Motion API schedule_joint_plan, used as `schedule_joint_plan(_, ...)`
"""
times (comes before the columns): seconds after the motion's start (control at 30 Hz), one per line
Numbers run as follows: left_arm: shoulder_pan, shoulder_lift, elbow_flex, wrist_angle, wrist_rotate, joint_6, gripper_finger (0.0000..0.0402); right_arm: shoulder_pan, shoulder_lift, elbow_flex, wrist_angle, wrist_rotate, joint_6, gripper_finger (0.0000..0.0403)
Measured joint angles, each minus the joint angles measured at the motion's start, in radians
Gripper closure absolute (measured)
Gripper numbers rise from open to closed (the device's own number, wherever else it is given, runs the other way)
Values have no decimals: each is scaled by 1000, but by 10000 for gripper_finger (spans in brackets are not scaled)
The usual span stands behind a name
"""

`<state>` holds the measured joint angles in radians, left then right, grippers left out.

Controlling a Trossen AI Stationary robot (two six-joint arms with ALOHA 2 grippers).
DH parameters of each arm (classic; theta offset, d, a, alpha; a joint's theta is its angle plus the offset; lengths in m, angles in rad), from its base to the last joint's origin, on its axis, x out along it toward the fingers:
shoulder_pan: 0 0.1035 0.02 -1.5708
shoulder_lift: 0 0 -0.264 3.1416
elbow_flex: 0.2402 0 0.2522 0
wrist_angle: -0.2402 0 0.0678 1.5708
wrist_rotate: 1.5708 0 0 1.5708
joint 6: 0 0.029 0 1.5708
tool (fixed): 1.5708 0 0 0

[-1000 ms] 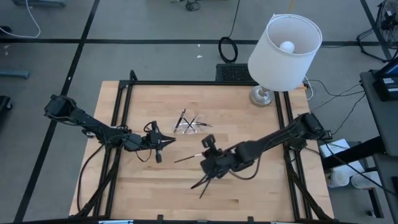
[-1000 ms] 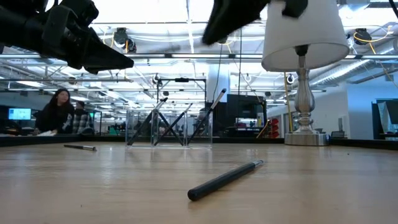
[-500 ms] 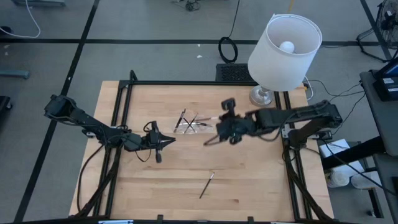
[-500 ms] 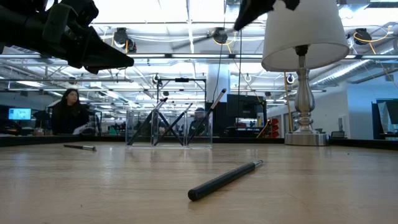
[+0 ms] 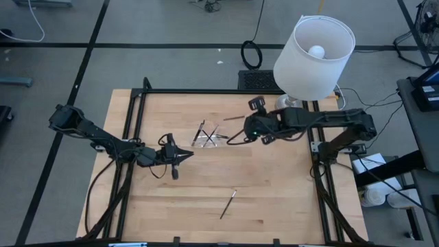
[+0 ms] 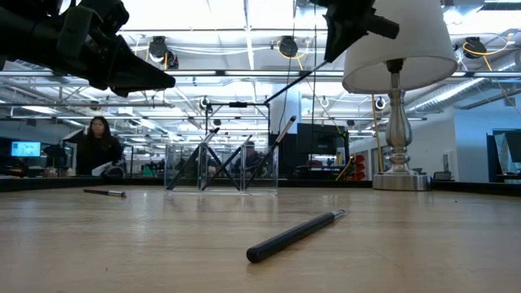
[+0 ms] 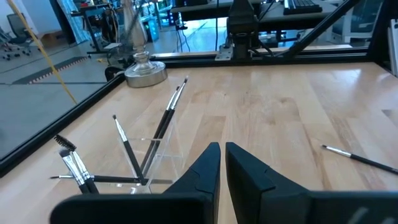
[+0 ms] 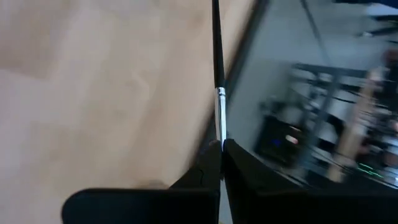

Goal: Put items in baskets/containers
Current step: Put the black eyeshadow brush into the transparent organizer

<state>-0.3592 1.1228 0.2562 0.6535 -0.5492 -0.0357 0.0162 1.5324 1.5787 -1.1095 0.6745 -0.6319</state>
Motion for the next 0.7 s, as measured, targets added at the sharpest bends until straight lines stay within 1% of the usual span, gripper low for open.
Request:
schedule_joint_plan(0.07,0,0,0,0,-1,0,366,15,-1,0,-9,75,-25,403)
schedule_joint_plan(0.13,0,0,0,0,-1,0,366,34,1,0,-8,111,-54,403)
schedule_joint_plan(0.3,0,0,0,0,-2,8,366,81,0,0,52,112,-129,403)
schedule_joint_plan(0.43,0,0,0,0,-10,14,366,122,0,-10,60,112,-212,403)
schedule_joint_plan(0.6,0,0,0,-2,-10,7,366,137,2,-76,147,115,-301,403)
schedule_joint_plan(0.7,0,0,0,-8,-10,6,366,137,0,-127,227,153,-370,403)
